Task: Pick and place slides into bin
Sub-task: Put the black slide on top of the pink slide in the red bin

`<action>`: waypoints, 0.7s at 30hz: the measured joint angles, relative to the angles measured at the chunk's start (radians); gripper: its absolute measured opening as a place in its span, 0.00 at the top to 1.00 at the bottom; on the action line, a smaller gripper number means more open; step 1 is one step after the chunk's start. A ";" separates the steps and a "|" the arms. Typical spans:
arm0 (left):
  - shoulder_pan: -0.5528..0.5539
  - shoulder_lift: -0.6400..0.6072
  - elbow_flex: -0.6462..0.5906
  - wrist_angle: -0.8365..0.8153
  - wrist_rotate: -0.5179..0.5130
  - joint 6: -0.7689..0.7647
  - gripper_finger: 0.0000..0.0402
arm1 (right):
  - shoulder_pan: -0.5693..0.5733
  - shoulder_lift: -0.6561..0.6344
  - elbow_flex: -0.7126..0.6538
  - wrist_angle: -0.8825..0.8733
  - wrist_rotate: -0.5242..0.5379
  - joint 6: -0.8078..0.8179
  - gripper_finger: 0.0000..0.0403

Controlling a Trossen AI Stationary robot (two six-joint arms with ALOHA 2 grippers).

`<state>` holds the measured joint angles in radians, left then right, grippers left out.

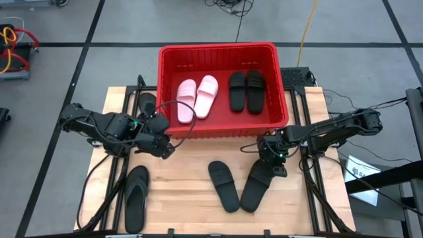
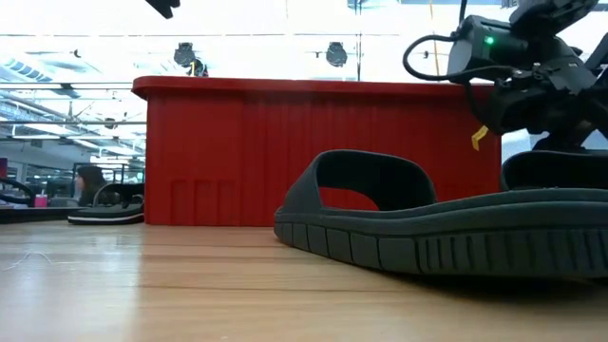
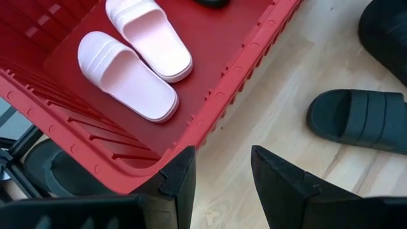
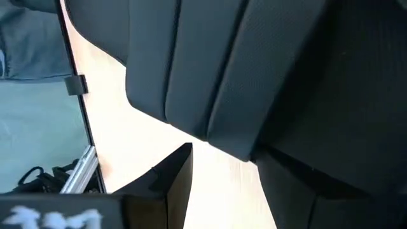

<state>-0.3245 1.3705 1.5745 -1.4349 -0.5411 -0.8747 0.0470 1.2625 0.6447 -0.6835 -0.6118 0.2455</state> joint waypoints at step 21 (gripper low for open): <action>0.003 0.000 0.000 0.000 0.019 0.001 0.63 | 0.000 0.000 -0.089 0.292 -0.066 0.094 0.83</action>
<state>-0.3210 1.3705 1.5745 -1.4350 -0.5220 -0.8742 0.0475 1.2625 0.5556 -0.3918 -0.6783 0.3395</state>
